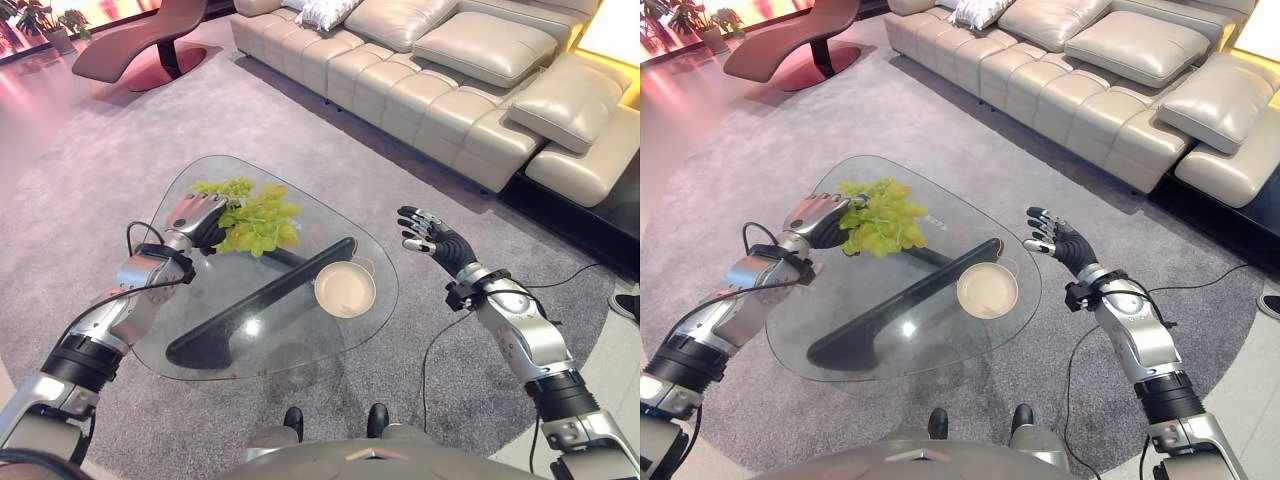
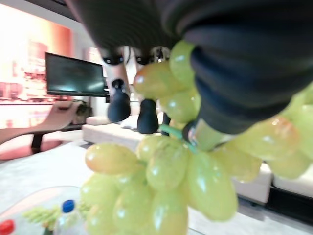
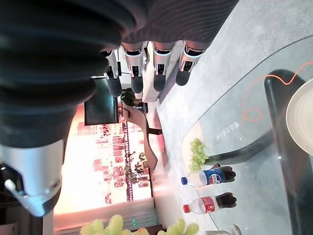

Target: Pick up fruits into the plate

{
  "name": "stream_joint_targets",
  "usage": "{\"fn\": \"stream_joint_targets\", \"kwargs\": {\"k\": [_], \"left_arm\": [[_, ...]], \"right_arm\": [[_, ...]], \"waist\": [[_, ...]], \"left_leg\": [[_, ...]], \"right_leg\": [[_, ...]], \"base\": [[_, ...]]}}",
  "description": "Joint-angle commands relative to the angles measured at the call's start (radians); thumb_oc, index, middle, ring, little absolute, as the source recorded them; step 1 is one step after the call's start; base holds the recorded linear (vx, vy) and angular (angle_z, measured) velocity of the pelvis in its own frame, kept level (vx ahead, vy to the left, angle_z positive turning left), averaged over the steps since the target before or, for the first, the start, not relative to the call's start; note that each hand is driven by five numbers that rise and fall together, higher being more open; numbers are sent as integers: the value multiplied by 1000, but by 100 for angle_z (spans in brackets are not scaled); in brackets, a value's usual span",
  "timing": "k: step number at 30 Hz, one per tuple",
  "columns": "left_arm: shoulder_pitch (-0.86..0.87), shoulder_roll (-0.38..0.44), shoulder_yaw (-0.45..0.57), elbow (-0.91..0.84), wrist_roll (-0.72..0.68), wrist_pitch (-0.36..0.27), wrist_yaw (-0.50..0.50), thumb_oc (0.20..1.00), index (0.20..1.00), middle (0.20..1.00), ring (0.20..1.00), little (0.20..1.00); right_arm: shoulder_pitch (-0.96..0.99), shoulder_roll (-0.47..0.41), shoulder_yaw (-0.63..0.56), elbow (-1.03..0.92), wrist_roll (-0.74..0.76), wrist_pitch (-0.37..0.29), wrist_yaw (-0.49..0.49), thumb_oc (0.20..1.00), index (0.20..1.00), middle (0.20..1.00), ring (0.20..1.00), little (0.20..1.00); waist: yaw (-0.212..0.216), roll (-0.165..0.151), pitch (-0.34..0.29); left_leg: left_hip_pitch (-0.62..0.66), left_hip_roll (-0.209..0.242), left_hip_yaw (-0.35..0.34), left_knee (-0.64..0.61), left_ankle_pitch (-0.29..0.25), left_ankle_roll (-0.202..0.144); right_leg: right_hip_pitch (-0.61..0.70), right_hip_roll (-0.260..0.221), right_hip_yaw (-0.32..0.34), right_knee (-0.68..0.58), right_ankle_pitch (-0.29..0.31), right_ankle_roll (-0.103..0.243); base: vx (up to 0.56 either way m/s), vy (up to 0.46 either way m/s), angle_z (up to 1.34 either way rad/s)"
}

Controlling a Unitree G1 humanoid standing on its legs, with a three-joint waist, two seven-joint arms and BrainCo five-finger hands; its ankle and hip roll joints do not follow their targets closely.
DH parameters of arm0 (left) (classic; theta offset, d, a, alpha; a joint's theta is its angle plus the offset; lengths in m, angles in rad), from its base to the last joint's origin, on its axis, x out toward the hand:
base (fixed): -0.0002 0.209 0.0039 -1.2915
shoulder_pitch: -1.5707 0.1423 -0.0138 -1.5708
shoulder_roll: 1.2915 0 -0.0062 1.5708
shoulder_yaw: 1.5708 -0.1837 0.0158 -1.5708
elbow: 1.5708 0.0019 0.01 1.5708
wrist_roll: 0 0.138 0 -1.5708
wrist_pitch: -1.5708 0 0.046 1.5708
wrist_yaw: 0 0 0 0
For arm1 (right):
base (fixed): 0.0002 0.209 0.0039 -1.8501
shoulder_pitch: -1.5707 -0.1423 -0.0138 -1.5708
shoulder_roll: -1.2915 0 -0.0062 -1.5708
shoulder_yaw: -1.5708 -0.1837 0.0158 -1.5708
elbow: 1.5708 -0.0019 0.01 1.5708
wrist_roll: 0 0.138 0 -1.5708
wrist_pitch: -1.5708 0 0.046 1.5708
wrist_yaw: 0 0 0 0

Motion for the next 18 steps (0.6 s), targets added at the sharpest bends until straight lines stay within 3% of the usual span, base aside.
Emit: {"fn": "stream_joint_targets", "kwargs": {"k": [1,9,15,18], "left_arm": [[-138,11,-22,-44,20,-12,8,200,200,200,200,200],[-275,-7,-127,-83,34,-8,-63,200,200,200,200,200],[-318,-6,-162,-92,38,-14,-81,200,200,200,200,200],[-371,-7,-195,-98,38,-24,-96,200,200,200,200,200]], "right_arm": [[-66,4,27,-40,-4,-6,-41,1000,1000,1000,1000,1000],[-148,-7,86,-26,25,99,-60,1000,1000,1000,1000,1000],[-180,-16,108,-22,38,113,-59,1000,1000,1000,1000,1000],[-221,-23,146,-27,78,159,-11,1000,1000,1000,1000,1000]], "waist": [[23,-34,-89],[30,-39,-93],[33,-43,-96],[34,-46,-97]], "left_leg": [[35,-83,49,38,-153,50],[37,-82,49,31,-151,46],[35,-82,51,32,-150,44],[34,-83,54,32,-150,42]], "right_leg": [[31,-26,49,62,-104,49],[39,-31,31,51,-102,51],[40,-33,27,49,-101,53],[39,-34,26,45,-98,54]], "base": [[-16,1,10],[-12,-2,4],[-22,-2,6],[-26,2,4]]}}
